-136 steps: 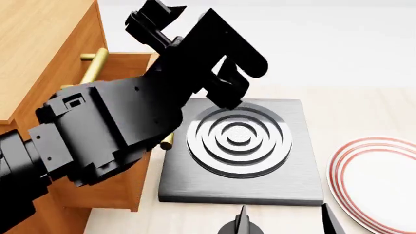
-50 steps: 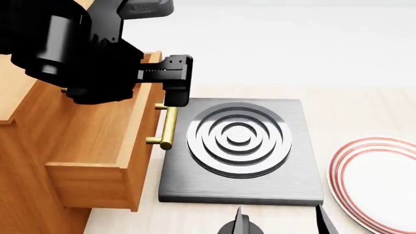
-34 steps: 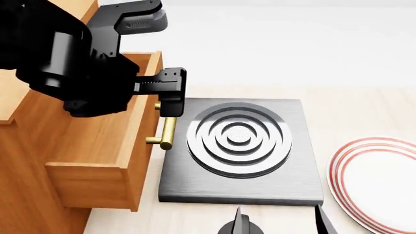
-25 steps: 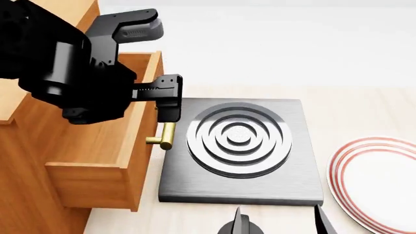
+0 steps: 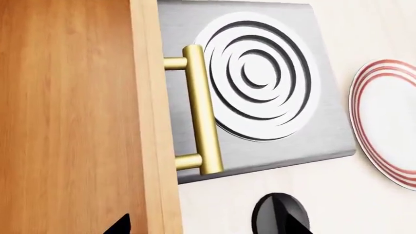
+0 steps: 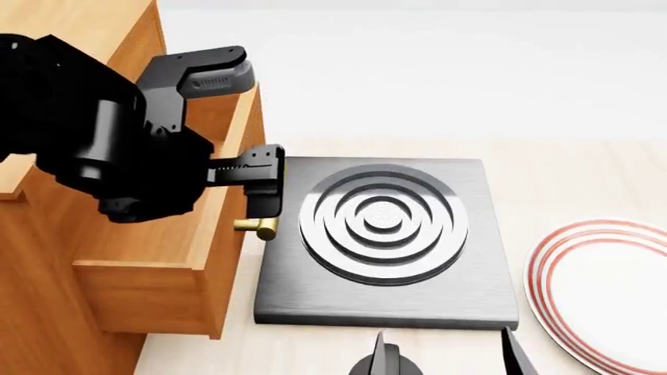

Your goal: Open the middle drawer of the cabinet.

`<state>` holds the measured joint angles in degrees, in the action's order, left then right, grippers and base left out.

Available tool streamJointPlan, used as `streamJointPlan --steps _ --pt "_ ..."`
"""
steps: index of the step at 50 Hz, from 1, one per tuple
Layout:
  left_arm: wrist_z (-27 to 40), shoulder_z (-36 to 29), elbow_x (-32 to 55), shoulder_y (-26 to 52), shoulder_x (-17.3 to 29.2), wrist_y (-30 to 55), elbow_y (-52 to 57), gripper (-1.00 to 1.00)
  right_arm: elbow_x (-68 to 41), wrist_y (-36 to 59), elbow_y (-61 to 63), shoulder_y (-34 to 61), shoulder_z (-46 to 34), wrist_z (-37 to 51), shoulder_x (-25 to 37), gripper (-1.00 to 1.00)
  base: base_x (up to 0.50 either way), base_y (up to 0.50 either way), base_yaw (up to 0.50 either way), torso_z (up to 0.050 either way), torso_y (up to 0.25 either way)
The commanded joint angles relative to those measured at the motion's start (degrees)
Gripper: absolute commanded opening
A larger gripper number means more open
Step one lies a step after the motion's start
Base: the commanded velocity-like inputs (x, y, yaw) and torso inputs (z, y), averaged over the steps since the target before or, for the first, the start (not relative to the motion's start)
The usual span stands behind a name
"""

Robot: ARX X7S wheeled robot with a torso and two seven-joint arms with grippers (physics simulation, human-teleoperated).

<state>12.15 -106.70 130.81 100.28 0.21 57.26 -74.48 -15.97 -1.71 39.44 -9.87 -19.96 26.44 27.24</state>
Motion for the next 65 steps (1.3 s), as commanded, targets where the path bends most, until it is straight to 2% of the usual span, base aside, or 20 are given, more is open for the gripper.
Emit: streamJointPlan --steps 1,31,50,65 --pt "-1.35 -1.84 1.11 -1.37 0.22 -0.37 0.2 1.0 0.11 0.0 -0.18 0.07 -0.29 0.09 0.02 1.0 0.0 0.0 0.0 0.0 0.0" --pt "-3.35 -3.51 1.26 -3.63 -0.14 -1.25 0.73 1.0 0.04 0.18 -0.59 0.53 -0.9 0.28 0.1 1.0 0.0 0.0 0.0 0.0 0.0" --pt "0.46 5.79 -2.92 -5.03 -0.17 -4.91 7.33 1.0 -0.17 0.09 -0.62 0.53 -0.99 0.5 0.32 1.0 0.0 0.0 0.0 0.0 0.0" --pt "1.84 11.41 -5.16 -5.68 -0.19 -4.65 10.36 1.0 -0.48 0.05 -0.95 0.79 -0.94 0.6 0.49 1.0 0.0 0.0 0.0 0.0 0.0"
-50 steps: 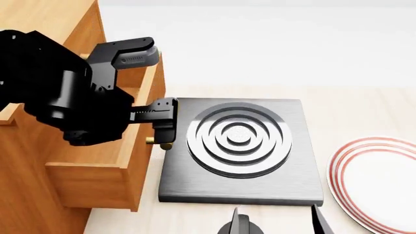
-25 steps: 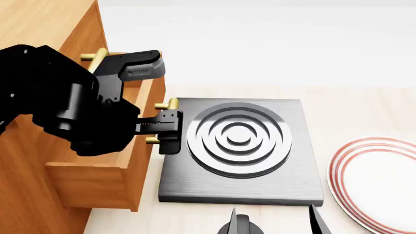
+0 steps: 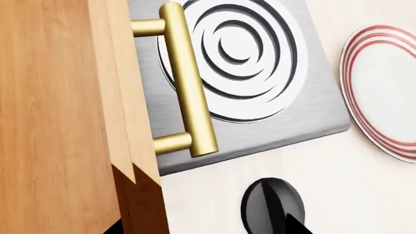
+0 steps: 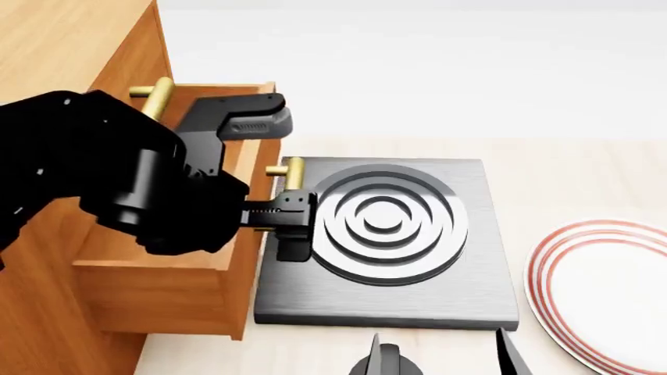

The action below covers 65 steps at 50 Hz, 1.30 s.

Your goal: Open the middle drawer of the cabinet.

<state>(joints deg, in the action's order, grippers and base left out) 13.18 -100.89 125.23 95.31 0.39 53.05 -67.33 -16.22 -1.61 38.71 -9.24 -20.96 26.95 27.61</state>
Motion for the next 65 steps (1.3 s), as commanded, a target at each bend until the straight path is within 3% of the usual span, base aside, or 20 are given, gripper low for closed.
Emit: streamJointPlan --steps 1,35,65 --pt "1.11 5.9 0.53 -0.6 -0.38 -0.67 3.46 1.0 -0.27 0.04 -0.17 0.21 -0.01 0.06 0.14 1.0 0.0 0.0 0.0 0.0 0.0" --pt "5.09 8.26 4.77 -0.93 -0.38 -6.13 13.78 1.0 -0.59 -0.27 -0.1 0.09 -0.03 0.46 0.64 1.0 0.0 0.0 0.0 0.0 0.0" --pt "2.86 8.71 8.53 -1.06 -0.39 -11.43 18.67 1.0 -0.82 -0.07 -0.22 0.35 -0.53 0.6 0.92 1.0 0.0 0.0 0.0 0.0 0.0"
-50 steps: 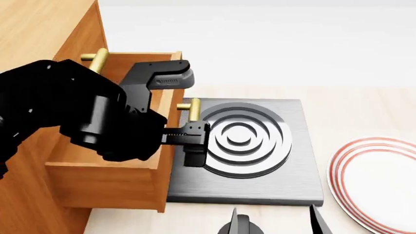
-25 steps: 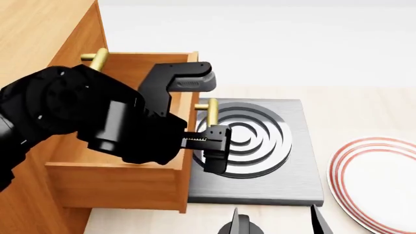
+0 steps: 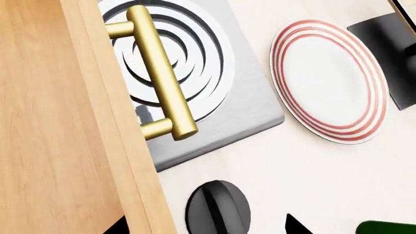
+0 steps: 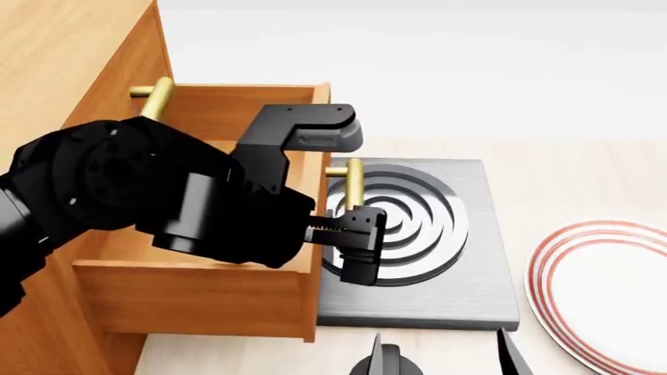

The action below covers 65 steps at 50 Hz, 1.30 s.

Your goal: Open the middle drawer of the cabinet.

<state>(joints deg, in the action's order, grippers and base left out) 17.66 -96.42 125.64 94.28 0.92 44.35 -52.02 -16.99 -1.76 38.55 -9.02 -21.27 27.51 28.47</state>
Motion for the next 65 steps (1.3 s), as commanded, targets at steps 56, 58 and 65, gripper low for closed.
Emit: streamJointPlan --steps 56,58,65 --pt "1.54 4.6 -0.65 -0.92 -0.92 -22.65 3.91 1.0 0.01 0.35 0.01 0.6 -1.05 0.61 0.49 1.0 0.0 0.0 0.0 0.0 0.001" --pt "2.77 4.6 -1.83 -0.82 -0.92 -25.26 3.08 1.0 0.04 0.36 0.02 0.63 -1.1 0.62 0.5 1.0 0.0 0.0 0.0 0.0 0.0" --pt "3.9 4.55 -3.78 -1.18 -0.92 -26.11 1.97 1.0 -0.03 0.24 -0.11 0.68 -1.12 0.66 0.55 1.0 0.0 0.0 0.0 0.0 0.0"
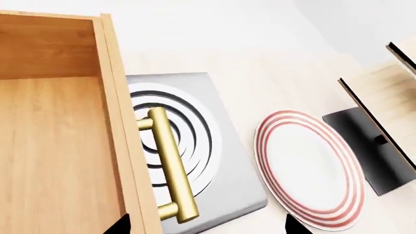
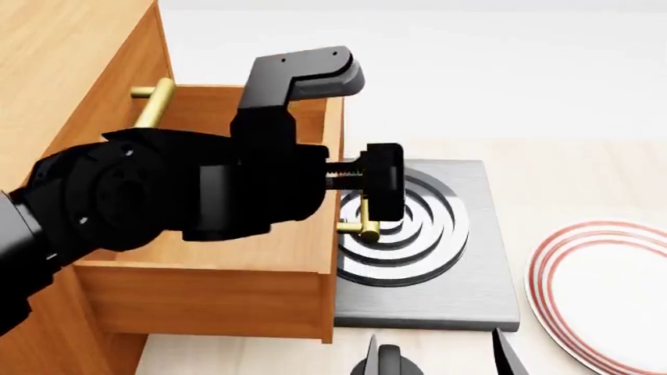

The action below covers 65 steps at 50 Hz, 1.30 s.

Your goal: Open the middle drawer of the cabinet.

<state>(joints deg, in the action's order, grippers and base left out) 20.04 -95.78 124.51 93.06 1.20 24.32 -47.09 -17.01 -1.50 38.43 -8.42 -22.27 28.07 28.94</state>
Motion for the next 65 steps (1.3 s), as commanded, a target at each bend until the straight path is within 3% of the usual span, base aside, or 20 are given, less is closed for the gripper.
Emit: streamJointPlan --steps 1,13,29,54,65 --pt "1.59 3.87 -3.06 0.03 -1.2 -6.24 -2.95 1.0 0.02 -0.02 -0.03 0.09 -0.14 0.12 0.07 1.0 0.0 0.0 0.0 0.0 0.0" --pt "1.55 4.08 -8.48 -0.56 -1.2 -8.33 -2.56 1.0 0.25 -0.42 -0.24 -0.11 -0.34 0.2 0.12 1.0 0.0 0.0 0.0 0.0 0.0" --pt "0.91 5.48 -33.3 -0.78 -1.2 -21.61 -0.4 1.0 0.26 -0.64 -0.45 -0.03 -0.57 0.25 0.2 1.0 0.0 0.0 0.0 0.0 0.0" --pt "-1.0 6.33 -44.74 -2.36 -1.18 -32.24 1.8 1.0 -0.09 -0.73 -0.09 0.04 -0.49 0.53 0.62 1.0 0.0 0.0 0.0 0.0 0.0" --pt "6.75 3.57 -48.98 -1.26 7.53 -32.53 18.99 1.0 0.15 -0.56 -0.33 0.31 -0.84 0.59 0.55 1.0 0.0 0.0 0.0 0.0 0.0"
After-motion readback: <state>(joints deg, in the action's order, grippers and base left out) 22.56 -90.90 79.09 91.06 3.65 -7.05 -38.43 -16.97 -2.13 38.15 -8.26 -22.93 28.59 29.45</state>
